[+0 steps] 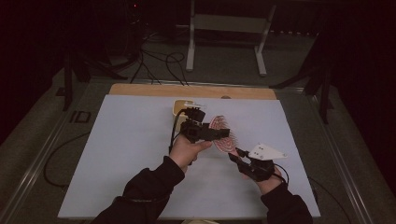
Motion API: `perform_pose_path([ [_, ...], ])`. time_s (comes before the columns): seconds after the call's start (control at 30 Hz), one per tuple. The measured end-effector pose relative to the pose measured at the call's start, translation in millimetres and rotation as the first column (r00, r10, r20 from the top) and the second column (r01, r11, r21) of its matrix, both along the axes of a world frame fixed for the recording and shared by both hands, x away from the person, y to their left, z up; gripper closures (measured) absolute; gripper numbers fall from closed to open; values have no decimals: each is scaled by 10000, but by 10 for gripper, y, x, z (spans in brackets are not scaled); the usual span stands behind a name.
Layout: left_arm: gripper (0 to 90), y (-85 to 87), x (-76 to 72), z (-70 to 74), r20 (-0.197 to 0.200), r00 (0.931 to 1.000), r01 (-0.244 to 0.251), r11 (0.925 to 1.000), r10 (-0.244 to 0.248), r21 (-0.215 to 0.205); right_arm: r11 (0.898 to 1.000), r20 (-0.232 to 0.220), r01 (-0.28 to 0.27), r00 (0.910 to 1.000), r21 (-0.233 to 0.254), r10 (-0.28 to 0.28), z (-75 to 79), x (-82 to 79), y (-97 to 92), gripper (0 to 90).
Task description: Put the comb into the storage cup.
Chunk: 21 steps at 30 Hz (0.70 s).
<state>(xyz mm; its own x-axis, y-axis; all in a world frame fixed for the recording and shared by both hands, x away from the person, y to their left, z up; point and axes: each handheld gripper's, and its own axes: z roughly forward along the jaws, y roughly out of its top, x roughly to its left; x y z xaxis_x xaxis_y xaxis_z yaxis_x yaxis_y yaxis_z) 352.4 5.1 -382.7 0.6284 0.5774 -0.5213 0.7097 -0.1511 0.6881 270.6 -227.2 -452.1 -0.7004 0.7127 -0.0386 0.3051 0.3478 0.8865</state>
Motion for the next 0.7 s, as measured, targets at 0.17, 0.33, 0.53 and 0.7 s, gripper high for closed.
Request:
perform_pose_path([
  [0.17, 409, -24, 7, -28, -37, 9999, 115, 9998, -115, -158, 10000, 34, -5, 10000, -17, 5, 2, -1, 5, 707],
  [0.33, 498, -46, 12, -63, -98, 9999, 90, 9993, -94, -362, 10000, 79, 11, 10000, -38, -11, 2, 0, 6, 707],
  [0.53, 567, -53, 12, -79, -18, 10000, 59, 9987, -60, -508, 9999, 111, 129, 9999, -23, -129, 4, 0, 2, 707],
  [0.7, 594, -56, 22, -86, -38, 9998, 180, 9978, -182, -634, 9999, 23, 166, 9999, 4, -166, -6, 1, 4, 705],
])
